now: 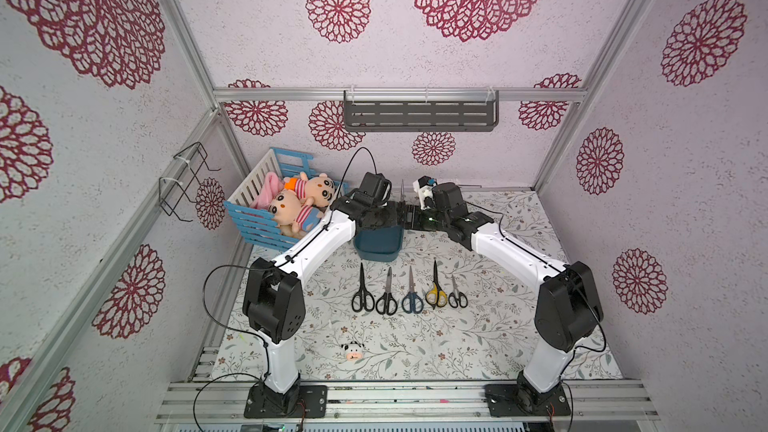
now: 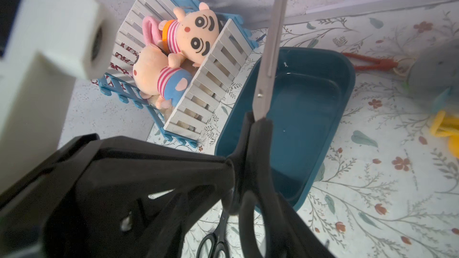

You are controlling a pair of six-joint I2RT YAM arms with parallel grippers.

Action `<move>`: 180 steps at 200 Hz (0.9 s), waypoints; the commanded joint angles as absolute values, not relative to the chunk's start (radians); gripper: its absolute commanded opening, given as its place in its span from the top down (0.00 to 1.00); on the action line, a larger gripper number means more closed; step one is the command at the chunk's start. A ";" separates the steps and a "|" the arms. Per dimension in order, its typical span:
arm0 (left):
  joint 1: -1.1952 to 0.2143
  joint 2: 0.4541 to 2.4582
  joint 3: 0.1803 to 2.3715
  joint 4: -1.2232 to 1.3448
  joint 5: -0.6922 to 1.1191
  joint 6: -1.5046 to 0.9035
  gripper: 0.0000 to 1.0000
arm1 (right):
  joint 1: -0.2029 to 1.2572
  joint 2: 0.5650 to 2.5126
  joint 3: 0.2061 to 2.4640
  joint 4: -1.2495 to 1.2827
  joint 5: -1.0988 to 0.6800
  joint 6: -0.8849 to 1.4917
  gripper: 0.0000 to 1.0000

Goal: Take the scissors out of the storage box
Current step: Pick up the scissors from the storage box, then place the scissors at the center of the board.

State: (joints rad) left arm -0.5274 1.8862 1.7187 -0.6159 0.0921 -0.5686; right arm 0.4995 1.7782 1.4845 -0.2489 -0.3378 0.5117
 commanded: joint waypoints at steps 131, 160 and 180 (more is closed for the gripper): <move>-0.579 1.761 1.676 -0.649 -0.003 -0.630 0.17 | 0.386 1.556 1.220 -0.291 -0.330 0.537 0.94; -0.579 1.728 1.652 -0.732 -0.109 -0.616 0.03 | 0.288 1.378 0.989 -0.375 -0.311 0.521 0.94; -0.577 1.712 1.643 -0.802 -0.174 -0.604 0.03 | 0.225 1.252 0.842 -0.424 -0.289 0.507 0.93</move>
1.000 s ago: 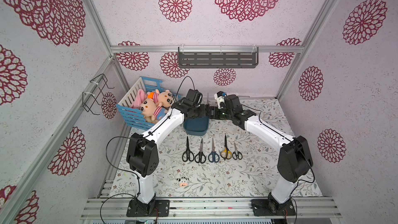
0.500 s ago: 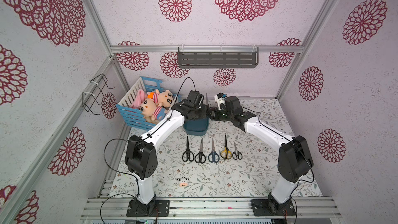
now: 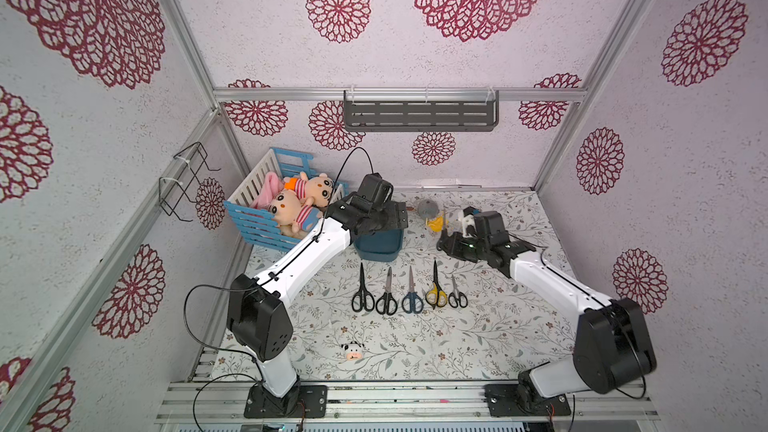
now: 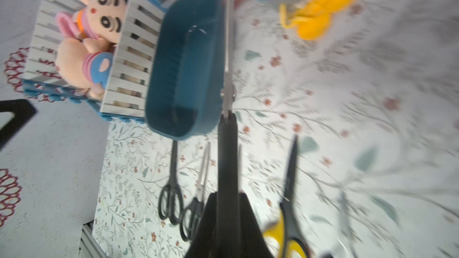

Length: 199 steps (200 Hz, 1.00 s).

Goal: Take the scissors out of the storage box
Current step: Place the scissors at the center of the board.

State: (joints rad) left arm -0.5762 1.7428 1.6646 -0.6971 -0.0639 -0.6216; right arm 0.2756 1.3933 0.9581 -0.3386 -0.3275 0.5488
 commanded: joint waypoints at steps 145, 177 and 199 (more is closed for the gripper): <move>-0.535 1.643 1.597 -0.852 -0.235 -0.615 0.03 | 0.057 1.357 0.596 -0.371 -0.350 0.398 0.92; -0.524 1.644 1.586 -0.832 -0.225 -0.619 0.03 | 0.057 1.376 0.594 -0.377 -0.328 0.417 0.88; -0.517 1.644 1.585 -0.825 -0.222 -0.620 0.03 | 0.057 1.385 0.606 -0.419 -0.282 0.429 0.73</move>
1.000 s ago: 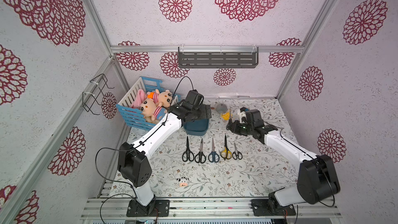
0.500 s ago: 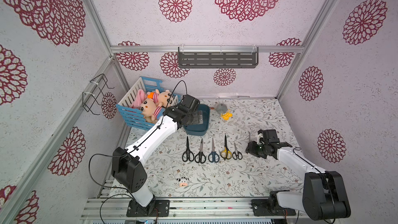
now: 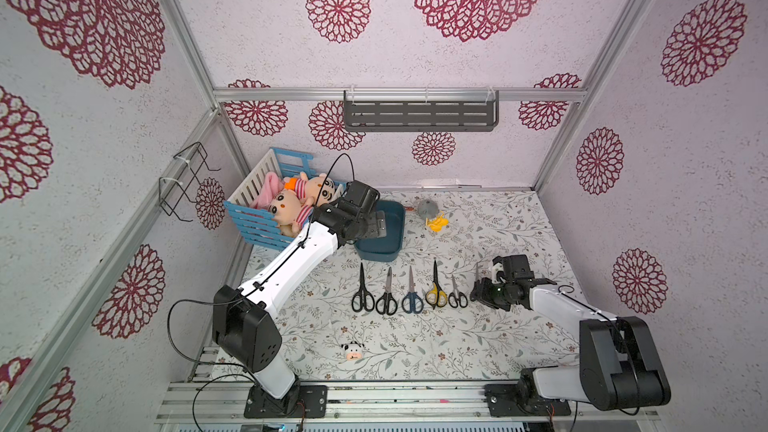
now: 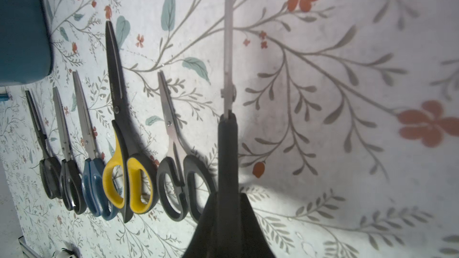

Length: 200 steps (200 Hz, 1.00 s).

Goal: Take the scissors out of the storage box
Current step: Place the scissors at the center of the board, then reset both arms

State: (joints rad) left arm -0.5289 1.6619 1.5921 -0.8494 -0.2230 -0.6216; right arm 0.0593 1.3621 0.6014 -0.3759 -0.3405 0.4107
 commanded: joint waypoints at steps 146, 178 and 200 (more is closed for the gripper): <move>-0.481 1.602 1.562 -0.818 -0.222 -0.621 0.03 | 0.099 1.308 0.787 -0.527 -0.101 0.457 0.52; -0.440 1.587 1.507 -0.822 -0.277 -0.599 0.03 | 0.151 1.276 0.836 -0.385 -0.085 0.441 0.01; -0.398 1.526 1.412 -0.768 -0.342 -0.566 0.03 | 0.144 1.282 0.908 -0.311 -0.017 0.391 0.01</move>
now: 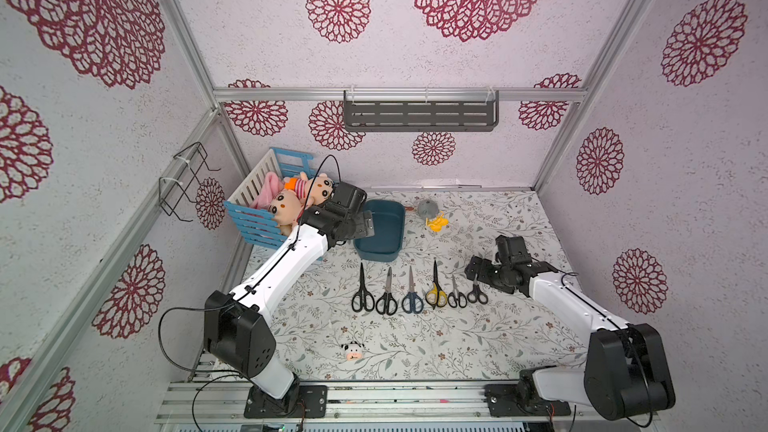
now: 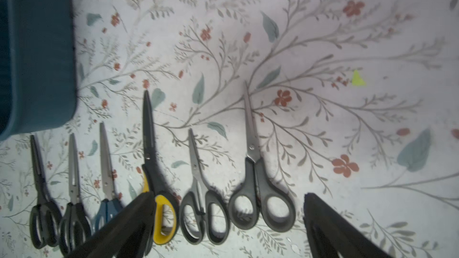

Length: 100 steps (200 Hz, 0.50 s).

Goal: Take the scissors out of the storage box
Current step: Reset both arms

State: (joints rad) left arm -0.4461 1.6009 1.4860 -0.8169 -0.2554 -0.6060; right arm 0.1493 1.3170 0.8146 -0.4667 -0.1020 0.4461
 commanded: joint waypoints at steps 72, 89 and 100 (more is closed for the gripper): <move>-0.189 1.359 0.981 -0.434 -0.472 -0.398 0.03 | 0.051 1.334 0.728 0.201 0.252 0.200 0.01; -0.131 1.335 0.885 -0.337 -0.450 -0.369 0.03 | 0.038 1.332 0.591 0.446 0.291 0.170 0.01; -0.101 1.321 0.818 -0.247 -0.445 -0.335 0.03 | 0.038 1.347 0.509 0.605 0.318 0.139 0.01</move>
